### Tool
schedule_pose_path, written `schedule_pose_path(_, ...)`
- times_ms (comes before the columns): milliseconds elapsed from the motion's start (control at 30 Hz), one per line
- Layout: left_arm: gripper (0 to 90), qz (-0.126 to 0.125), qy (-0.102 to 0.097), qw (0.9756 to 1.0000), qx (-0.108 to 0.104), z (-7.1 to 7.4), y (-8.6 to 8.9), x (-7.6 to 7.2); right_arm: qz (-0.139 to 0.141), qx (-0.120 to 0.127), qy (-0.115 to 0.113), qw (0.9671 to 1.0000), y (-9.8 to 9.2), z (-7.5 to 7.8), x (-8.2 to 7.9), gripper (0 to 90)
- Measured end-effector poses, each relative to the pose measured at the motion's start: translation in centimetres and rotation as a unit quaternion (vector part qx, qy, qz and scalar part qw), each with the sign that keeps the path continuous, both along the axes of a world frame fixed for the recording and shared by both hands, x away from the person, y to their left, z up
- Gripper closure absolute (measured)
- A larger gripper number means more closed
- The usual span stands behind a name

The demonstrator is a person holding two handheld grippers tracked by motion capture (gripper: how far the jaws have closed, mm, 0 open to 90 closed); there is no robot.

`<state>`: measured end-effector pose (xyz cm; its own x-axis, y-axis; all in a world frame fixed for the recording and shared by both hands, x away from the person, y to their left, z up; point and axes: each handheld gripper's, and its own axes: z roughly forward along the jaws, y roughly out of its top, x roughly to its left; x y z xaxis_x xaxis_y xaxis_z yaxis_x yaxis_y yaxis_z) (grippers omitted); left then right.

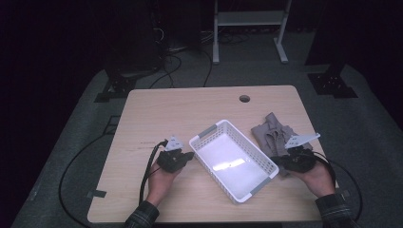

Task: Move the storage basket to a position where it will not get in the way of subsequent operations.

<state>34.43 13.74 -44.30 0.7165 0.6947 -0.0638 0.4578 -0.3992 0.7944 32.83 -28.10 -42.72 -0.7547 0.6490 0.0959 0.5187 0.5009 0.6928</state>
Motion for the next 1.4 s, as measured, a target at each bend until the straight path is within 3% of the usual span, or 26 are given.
schedule_pose_path(400, 90.0, 0.004, -0.009, 0.9999, -0.012, 0.4, -0.6, 0.9, 0.033, 0.005, 0.004, 0.9994, 1.8, 0.2, -0.5, 89.9)
schedule_pose_path(1000, 90.0, -0.008, 0.002, 0.9997, -0.025, 0.4, 0.0, 2.1, 0.090, 0.000, 0.007, 0.9960, 6.1, -0.1, -1.1, 89.9)
schedule_pose_path(1400, 90.0, -0.016, 0.003, 0.9994, -0.031, 0.9, 0.7, 3.4, 0.107, 0.005, 0.001, 0.9943, 7.7, 0.0, -1.1, 89.9)
